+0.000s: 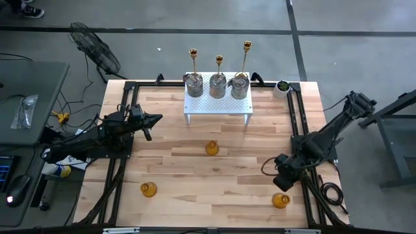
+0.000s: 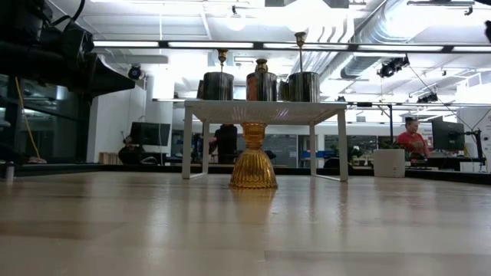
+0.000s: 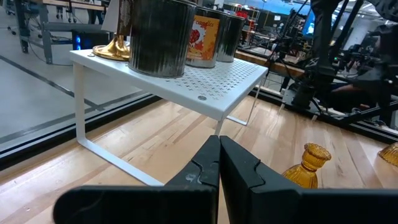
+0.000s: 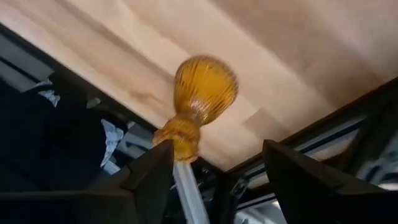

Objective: Pick & Place candle stick holders
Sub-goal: Put the bottom right brown glass candle holder on the shelf

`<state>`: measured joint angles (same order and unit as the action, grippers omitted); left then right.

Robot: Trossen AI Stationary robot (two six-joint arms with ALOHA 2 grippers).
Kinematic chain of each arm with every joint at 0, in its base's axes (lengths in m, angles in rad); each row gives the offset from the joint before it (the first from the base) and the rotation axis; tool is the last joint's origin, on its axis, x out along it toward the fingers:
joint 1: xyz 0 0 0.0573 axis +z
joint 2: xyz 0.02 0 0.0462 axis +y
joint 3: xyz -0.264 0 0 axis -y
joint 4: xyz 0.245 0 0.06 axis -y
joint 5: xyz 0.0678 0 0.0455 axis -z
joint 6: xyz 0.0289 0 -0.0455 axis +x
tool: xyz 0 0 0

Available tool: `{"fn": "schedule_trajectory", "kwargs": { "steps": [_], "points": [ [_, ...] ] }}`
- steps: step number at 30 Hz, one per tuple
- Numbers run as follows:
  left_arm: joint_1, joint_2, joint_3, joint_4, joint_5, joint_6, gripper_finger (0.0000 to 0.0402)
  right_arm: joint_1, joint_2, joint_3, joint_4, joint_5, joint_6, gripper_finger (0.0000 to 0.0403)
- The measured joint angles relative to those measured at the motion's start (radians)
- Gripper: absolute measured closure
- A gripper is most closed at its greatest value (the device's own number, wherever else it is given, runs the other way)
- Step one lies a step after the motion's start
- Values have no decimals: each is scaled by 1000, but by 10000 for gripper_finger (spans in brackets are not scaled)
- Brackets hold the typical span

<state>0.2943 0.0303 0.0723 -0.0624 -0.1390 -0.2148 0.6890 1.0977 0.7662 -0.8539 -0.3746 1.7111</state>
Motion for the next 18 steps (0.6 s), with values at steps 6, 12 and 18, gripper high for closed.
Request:
{"fn": "schedule_trajectory", "kwargs": {
  "steps": [6, 12, 18],
  "points": [
    [0, 0, 0, 0, 0, 0, 402, 30, 65, 0, 123, -48, 106, 158],
    [0, 0, 0, 0, 0, 0, 402, 39, 102, 0, 181, -39, 188, 158],
    [0, 0, 0, 0, 0, 0, 402, 43, 123, 0, 193, -36, 238, 158]
  ]
}}
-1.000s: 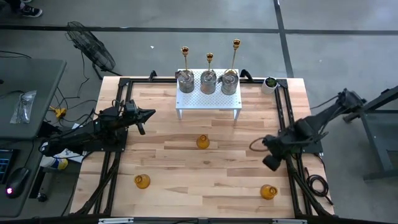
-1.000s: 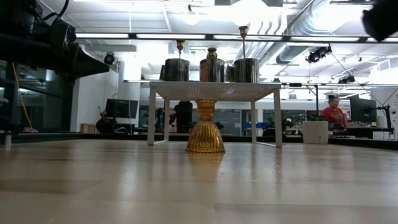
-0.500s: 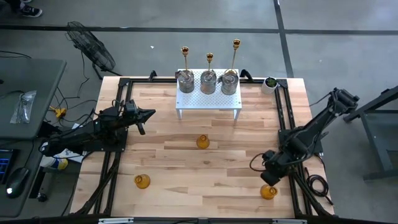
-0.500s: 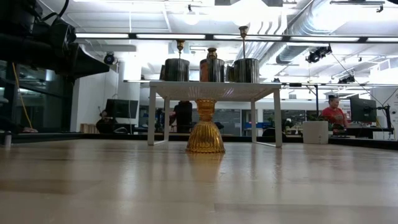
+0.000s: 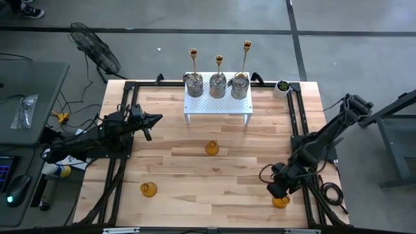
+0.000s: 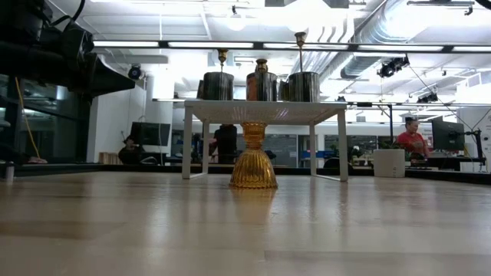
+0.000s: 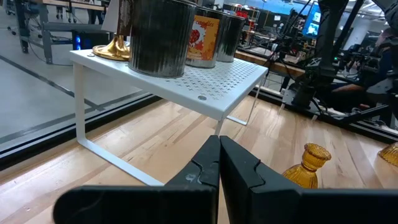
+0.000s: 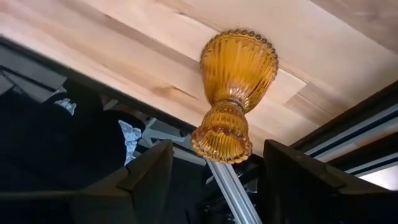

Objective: Pick & Place candle stick holders
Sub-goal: Put the bottom right brown glass candle holder on the shelf

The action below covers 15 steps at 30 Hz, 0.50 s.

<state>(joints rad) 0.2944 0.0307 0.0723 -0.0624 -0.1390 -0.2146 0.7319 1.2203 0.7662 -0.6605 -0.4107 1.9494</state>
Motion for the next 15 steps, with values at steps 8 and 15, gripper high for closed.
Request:
{"fn": "schedule_trajectory", "kwargs": {
  "steps": [8, 15],
  "points": [
    [0, 0, 0, 0, 0, 0, 402, 34, 10, 0, 21, 60, 46, 158],
    [0, 0, 0, 0, 0, 0, 402, 114, 9, 0, 46, 152, 106, 158]
  ]
}}
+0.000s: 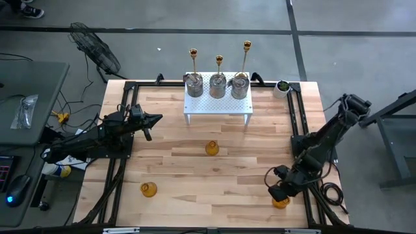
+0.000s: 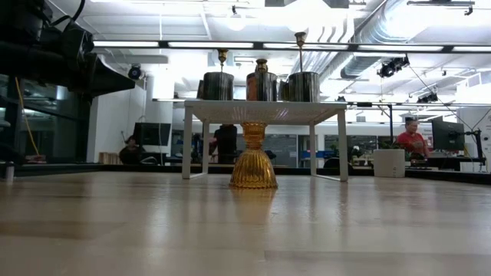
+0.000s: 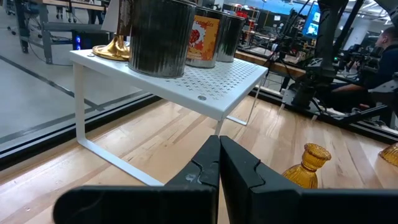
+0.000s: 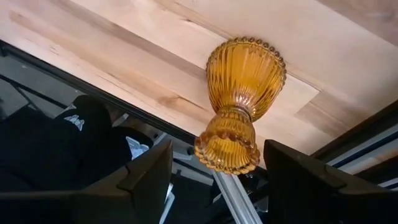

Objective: Pick & Place candle stick holders
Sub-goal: Put the bottom right brown glass candle holder on the shelf

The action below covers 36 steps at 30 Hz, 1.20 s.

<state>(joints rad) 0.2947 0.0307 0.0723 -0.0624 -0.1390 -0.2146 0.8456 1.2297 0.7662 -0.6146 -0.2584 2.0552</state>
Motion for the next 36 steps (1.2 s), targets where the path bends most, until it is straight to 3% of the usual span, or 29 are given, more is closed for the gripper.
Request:
{"fn": "schedule_trajectory", "kwargs": {
  "steps": [6, 16, 28, 36],
  "points": [
    [0, 0, 0, 0, 0, 0, 402, 68, 0, 0, -10, 69, 6, 158],
    [0, 0, 0, 0, 0, 0, 402, 144, 3, 0, -37, 178, -184, 158],
    [0, 0, 0, 0, 0, 0, 402, 206, -2, 0, -12, 206, -481, 158],
    [0, 0, 0, 0, 0, 0, 402, 246, -29, 8, -21, 206, -547, 159]
  ]
}}
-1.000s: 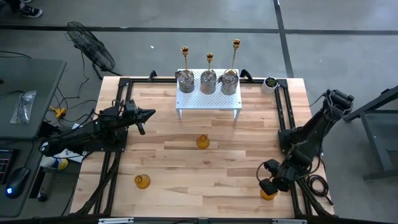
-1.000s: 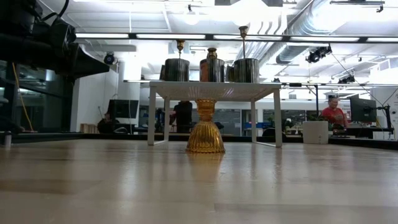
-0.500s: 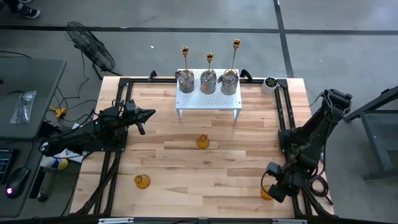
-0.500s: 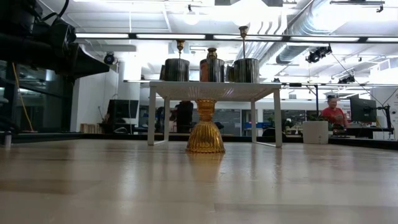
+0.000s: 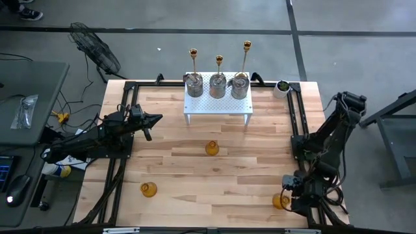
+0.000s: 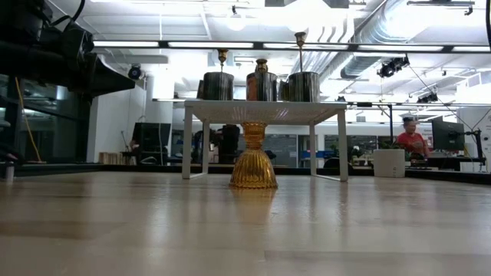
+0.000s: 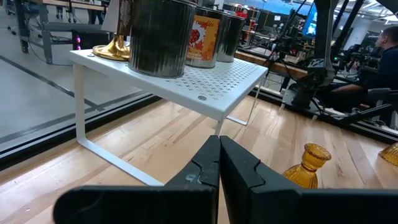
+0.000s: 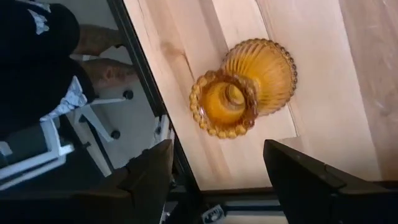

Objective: Pick & Place candle stick holders
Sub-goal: Put the bottom right brown glass candle holder on the shelf

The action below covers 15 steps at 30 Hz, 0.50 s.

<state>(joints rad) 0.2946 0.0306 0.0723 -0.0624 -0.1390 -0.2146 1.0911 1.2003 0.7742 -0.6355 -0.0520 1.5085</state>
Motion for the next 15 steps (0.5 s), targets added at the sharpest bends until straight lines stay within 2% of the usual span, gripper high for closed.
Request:
{"fn": "schedule_trajectory", "kwargs": {
  "steps": [11, 15],
  "points": [
    [0, 0, 0, 0, 0, 0, 402, 104, 0, 21, -66, 71, -189, 190],
    [0, 0, 0, 0, 0, 0, 402, 138, 0, 14, -92, 126, -214, 197]
  ]
}}
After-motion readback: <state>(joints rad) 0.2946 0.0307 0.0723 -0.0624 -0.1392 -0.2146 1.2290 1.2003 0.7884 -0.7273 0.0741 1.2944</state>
